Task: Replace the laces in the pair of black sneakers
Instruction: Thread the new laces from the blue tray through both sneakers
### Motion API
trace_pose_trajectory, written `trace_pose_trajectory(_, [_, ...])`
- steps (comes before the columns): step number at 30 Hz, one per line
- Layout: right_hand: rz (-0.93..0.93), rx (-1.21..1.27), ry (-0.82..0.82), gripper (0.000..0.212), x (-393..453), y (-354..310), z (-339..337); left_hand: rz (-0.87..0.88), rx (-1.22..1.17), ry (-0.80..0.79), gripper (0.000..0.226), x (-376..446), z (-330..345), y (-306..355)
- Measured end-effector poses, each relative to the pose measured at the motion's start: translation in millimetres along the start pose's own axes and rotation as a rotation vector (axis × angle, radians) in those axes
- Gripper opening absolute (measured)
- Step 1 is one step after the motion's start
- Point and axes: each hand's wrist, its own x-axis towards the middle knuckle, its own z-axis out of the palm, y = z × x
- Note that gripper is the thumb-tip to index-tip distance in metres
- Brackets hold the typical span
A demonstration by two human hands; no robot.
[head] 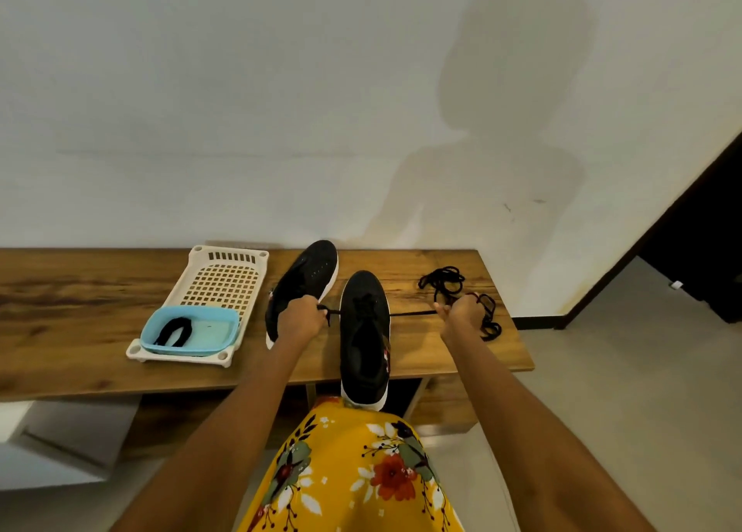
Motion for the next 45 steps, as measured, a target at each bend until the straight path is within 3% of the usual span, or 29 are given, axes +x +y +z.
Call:
trace_pose_trajectory(3, [-0.213, -0.289, -0.031, 0.036, 5.0, 21.7, 5.5, 0.057, 0.151, 0.044, 0.029, -1.8, 15.1, -5.4])
trace_pose_trajectory(7, [-0.205, -0.722, -0.311, 0.032, 8.1, 40.8, 15.6, 0.191, 0.423, 0.135, 0.028, -4.0, 21.1, 1.7])
trace_pose_trajectory(9, [-0.269, -1.026, -0.407, 0.026, 3.9, 39.4, 15.0, 0.275, 0.423, 0.184, 0.034, -5.4, 23.5, 6.8])
trace_pose_trajectory(12, [-0.577, -1.395, -0.403, 0.045, -5.6, 35.5, 11.5, 0.337, 0.292, 0.144, 0.053, -6.0, 27.0, 12.1])
trace_pose_trajectory(13, [-0.671, -1.394, -0.467, 0.043, -9.6, 35.9, 11.4, 0.363, 0.280, 0.120, 0.049, -6.4, 28.4, 13.6])
trace_pose_trajectory(15, [-0.686, -1.301, -0.688, 0.032, -20.0, 40.1, 11.5, 0.382, 0.277, 0.097, 0.033, -6.8, 30.6, 14.7])
trace_pose_trajectory(17, [-0.695, -1.307, -0.763, 0.030, -29.3, 47.5, 9.5, 0.346, 0.233, 0.111, 0.022, -7.7, 31.6, 14.9])
trace_pose_trajectory(20, [-0.800, -1.344, -0.656, 0.027, -33.9, 50.5, 10.4, 0.321, 0.198, 0.152, 0.014, -9.4, 29.7, 16.2])
trace_pose_trajectory(25, [-0.955, -1.463, -0.621, 0.023, -31.4, 35.0, 9.7, 0.272, 0.218, 0.221, 0.014, -4.6, 26.4, 5.1])
trace_pose_trajectory(29, [-1.094, -1.485, -0.522, 0.020, -29.2, 36.5, 2.0, 0.271, 0.203, 0.164, 0.009, -5.2, 28.0, 2.4])
trace_pose_trajectory(31, [-1.016, -1.390, -0.436, 0.023, -31.8, 41.7, 0.4, 0.312, 0.091, 0.139, 0.005, -5.7, 30.1, 7.6])
trace_pose_trajectory(34, [-0.590, -1.251, -0.444, 0.052, -34.4, 52.5, 0.4, 0.317, -0.043, 0.080, 0.018, -7.2, 29.8, 16.8])
trace_pose_trajectory(37, [-0.259, -0.846, -0.528, 0.044, -40.8, 64.7, 5.7, 0.269, -0.076, 0.077, 0.019, -5.2, 30.3, 19.7])
trace_pose_trajectory(42, [-0.256, -0.504, -0.506, 0.020, -57.0, 68.3, 26.3, 0.241, -0.075, 0.115, 0.015, -1.8, 33.7, 11.9])
trace_pose_trajectory(45, [-0.335, -0.397, -0.612, 0.017, -60.3, 67.9, 26.6, 0.253, -0.050, 0.037, 0.018, 1.3, 31.9, 7.9])
